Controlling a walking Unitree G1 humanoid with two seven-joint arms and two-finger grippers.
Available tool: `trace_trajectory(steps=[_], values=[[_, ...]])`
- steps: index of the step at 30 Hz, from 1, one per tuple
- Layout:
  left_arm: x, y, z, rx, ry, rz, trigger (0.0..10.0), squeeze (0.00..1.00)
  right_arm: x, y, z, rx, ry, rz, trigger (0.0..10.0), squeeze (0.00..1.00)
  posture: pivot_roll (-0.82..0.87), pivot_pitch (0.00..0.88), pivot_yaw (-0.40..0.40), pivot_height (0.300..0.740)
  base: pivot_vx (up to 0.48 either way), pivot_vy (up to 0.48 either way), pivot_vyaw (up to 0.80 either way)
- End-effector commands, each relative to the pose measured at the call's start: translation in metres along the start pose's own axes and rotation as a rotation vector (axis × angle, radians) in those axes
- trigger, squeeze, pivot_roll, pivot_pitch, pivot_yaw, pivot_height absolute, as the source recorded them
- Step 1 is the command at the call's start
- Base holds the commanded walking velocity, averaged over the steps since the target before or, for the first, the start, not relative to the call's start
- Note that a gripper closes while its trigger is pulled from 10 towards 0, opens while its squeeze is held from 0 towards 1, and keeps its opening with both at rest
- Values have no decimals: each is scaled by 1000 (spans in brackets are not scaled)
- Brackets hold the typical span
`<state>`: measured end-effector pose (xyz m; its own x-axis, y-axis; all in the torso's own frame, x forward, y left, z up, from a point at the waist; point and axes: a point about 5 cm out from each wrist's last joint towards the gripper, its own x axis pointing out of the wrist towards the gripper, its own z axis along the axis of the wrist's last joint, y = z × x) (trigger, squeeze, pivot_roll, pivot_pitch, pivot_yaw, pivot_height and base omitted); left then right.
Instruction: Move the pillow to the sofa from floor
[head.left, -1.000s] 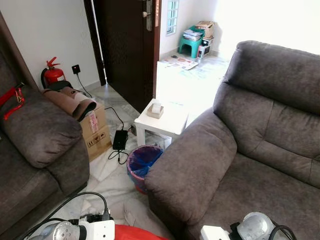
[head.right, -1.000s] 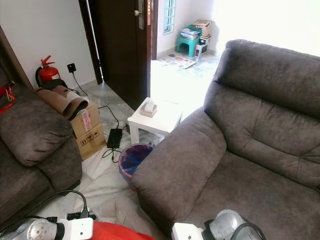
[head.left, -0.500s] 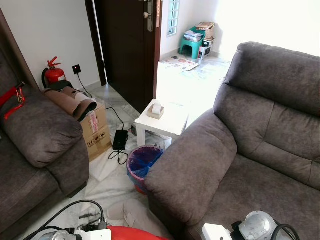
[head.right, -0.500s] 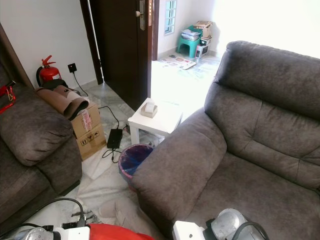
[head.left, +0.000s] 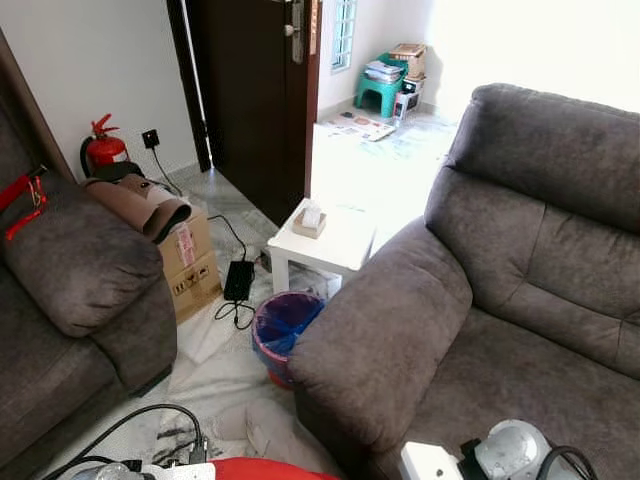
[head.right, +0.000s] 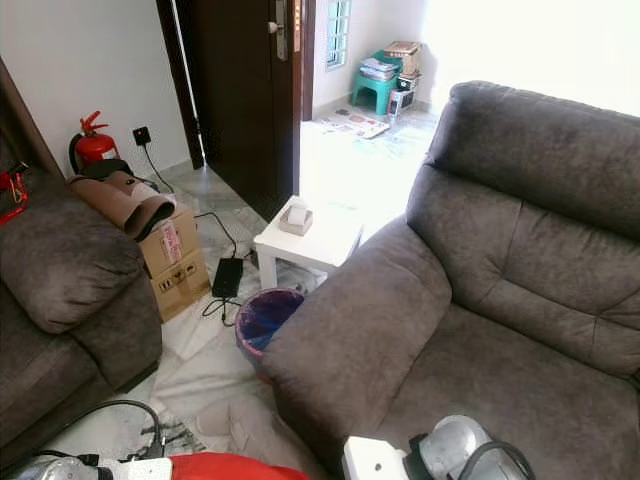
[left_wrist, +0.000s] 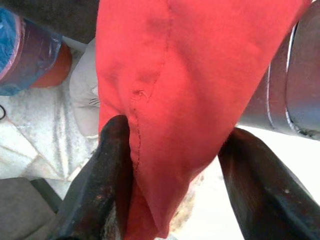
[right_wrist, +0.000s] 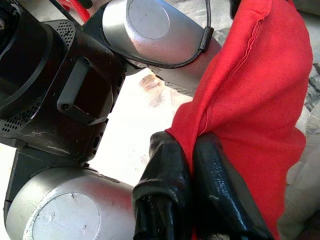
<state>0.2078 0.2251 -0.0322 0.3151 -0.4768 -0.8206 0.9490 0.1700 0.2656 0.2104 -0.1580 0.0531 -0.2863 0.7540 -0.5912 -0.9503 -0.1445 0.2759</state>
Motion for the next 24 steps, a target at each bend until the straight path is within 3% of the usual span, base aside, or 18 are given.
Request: trace_trajectory(steps=[1,24], values=[[-2,-4,-3,7,4,-26,0,0,-1,-2,15,-68,-53,15,10000,0,117,18,-21,740,0,0,0],[4,-2,10,-20,-69,-26,0,0,-5,-4,13,-46,-67,15,10000,0,131,19,-63,740,0,0,0]])
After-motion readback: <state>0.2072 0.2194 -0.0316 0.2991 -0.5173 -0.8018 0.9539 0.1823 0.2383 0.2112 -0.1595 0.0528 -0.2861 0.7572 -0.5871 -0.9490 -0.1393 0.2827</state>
